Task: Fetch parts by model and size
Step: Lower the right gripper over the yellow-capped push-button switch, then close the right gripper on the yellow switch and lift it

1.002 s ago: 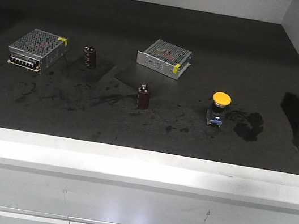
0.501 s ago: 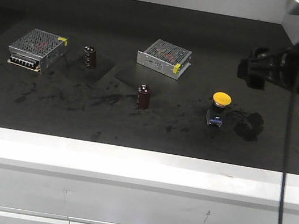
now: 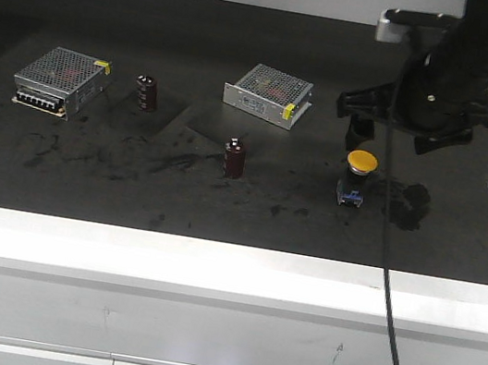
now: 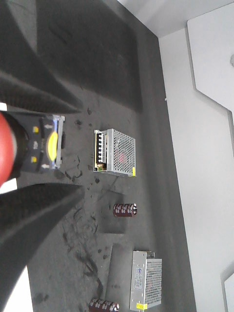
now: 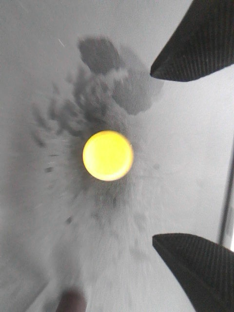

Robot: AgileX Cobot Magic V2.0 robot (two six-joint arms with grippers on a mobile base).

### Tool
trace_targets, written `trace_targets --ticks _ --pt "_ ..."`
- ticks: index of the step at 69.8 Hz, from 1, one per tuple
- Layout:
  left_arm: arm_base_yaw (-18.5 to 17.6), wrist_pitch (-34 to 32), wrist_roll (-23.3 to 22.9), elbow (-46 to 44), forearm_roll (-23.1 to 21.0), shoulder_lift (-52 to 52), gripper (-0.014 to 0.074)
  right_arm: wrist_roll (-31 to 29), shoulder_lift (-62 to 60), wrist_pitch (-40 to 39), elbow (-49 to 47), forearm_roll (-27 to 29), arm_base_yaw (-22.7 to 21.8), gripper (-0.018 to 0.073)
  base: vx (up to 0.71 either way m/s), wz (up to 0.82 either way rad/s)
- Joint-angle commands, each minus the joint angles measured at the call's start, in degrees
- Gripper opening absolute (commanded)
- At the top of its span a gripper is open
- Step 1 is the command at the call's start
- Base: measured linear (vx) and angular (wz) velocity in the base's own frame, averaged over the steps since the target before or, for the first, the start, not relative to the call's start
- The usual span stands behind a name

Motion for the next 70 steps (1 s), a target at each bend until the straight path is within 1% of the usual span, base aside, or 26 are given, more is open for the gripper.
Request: trace_targets --ticks 1,12,29,59,70 --pt "-0.1 -4.3 -0.1 -1.4 0.4 0.4 -0.0006 0.2 0.7 0.4 -4.5 -0.6 0.0 0.0595 0.0 0.0" --pt "-0.1 -4.2 -0.1 -1.4 0.4 0.4 -0.0006 0.2 6.0 1.1 -7.3 -0.8 0.0 0.0595 0.0 0.0" --pt "-0.1 -3.1 -0.1 -1.4 0.4 0.4 -0.0006 0.2 11.1 1.3 -7.7 -0.9 0.0 0.0595 0.0 0.0" --pt "-0.1 -2.0 -0.1 -1.4 0.4 0.4 -0.0006 1.6 12.8 -2.4 -8.1 -1.7 0.0 0.0595 0.0 0.0" --pt "-0.1 -1.8 -0.1 -1.4 0.4 0.4 -0.0006 2.1 13.1 -2.6 -8.1 -2.3 0.0 0.0594 0.0 0.0"
